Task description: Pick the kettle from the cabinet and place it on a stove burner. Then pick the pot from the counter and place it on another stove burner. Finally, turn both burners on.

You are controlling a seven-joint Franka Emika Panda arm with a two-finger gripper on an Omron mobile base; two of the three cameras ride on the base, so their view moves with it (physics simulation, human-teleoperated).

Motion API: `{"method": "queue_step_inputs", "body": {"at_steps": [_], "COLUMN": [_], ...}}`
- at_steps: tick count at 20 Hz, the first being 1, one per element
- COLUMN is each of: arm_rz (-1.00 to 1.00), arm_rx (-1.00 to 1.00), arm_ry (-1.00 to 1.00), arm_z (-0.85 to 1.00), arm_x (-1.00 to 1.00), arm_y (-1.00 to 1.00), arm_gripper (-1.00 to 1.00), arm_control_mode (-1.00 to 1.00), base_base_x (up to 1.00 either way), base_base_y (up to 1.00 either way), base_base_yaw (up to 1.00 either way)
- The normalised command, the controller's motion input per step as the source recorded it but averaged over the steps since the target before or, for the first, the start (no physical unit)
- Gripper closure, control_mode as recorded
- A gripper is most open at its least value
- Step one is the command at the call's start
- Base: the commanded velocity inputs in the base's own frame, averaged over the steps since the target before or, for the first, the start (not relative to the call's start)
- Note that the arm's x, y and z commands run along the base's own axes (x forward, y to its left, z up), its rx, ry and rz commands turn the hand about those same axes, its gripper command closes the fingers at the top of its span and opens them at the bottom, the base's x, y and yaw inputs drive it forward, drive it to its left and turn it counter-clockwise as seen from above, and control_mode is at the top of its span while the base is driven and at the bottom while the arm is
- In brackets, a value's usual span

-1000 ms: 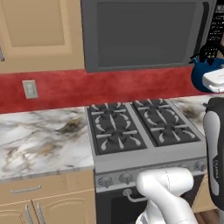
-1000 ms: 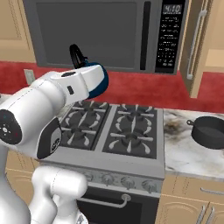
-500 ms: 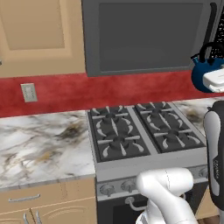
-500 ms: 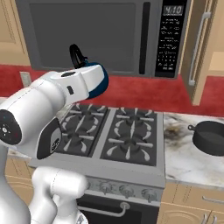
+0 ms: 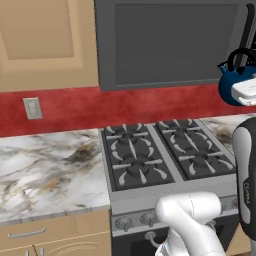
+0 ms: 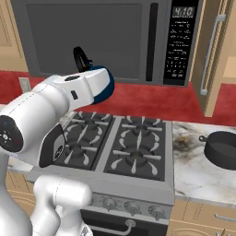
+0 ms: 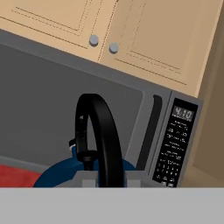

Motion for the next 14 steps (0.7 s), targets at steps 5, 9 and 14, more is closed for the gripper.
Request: {"method": "queue_step_inputs", "body": {"at_steps": [5, 9, 14], "arm_rz": [0.0, 0.0, 0.0], "arm_rx": [0.0, 0.0, 0.0], "arm_ry": [0.0, 0.0, 0.0], "arm_z": [0.0, -0.01, -0.12], "arm_x": [0.0, 0.0, 0.0], "arm_y": [0.0, 0.04, 0.18], "arm_gripper": [1.0, 1.0, 1.0], "arm_control_mode": [1.0, -1.0, -1.0], "base_base_x": [0.28, 0.0, 0.0], "base_base_y": [0.0, 0.0, 0.0], "base_base_yaw": [0.0, 0.0, 0.0]}}
